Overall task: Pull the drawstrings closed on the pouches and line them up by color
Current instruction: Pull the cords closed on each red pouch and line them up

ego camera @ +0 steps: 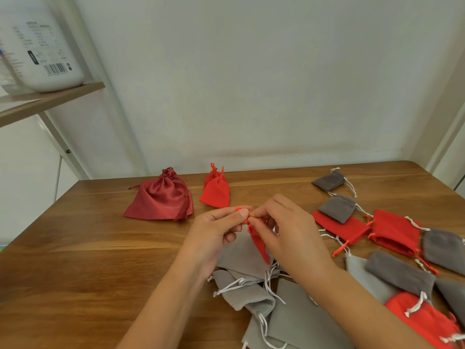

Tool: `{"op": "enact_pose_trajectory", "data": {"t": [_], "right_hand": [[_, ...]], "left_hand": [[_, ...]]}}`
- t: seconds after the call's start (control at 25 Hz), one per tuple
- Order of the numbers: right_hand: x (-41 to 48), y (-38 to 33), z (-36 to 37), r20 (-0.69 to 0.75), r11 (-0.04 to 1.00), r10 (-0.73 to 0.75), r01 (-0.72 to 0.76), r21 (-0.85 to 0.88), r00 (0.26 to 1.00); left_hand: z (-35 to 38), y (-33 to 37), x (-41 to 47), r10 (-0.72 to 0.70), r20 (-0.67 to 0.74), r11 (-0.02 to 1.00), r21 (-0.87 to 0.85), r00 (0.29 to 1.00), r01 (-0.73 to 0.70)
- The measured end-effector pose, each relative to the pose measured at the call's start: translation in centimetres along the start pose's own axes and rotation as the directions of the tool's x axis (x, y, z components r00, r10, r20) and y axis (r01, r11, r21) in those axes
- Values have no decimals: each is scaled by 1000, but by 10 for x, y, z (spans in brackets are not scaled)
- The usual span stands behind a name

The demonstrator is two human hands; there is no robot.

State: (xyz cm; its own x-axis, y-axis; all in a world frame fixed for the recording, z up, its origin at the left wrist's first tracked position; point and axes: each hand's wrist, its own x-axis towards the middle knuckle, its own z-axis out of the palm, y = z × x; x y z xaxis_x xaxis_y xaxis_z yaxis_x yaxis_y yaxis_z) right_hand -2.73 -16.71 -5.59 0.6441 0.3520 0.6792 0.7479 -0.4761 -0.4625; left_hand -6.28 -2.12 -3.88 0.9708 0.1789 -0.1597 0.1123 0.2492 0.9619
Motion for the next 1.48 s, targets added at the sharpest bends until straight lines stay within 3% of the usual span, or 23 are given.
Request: {"op": "enact_pose_trajectory", "data": {"t": [0.12,0.28,0.48,0.84,1.12,1.48], "right_hand": [[1,2,-1,-52,990,-143,143,-6,988],[4,5,-8,-20,960,-269,270,75,963],[3,0,-11,55,954,-117,97,285,992],[0,-3,-6,33,950,-31,20,310,999],[0,-11,-5,26,868,156,-150,474,987],[-2,-7,-1,-12,911,202,-183,369,979]], "left_hand": [[-3,3,1,-112,58,986,-118,992,118],[-7,8,0,-160,106,976,-132,981,174],[-18,16,-1,-83,155,996,-23,984,88],[-20,15,-3,21,182,992,121,983,-43],[-17,12,0,-1,234,1000,-12,972,4],[-10,4,2,77,88,997,-10,993,-76]]}}
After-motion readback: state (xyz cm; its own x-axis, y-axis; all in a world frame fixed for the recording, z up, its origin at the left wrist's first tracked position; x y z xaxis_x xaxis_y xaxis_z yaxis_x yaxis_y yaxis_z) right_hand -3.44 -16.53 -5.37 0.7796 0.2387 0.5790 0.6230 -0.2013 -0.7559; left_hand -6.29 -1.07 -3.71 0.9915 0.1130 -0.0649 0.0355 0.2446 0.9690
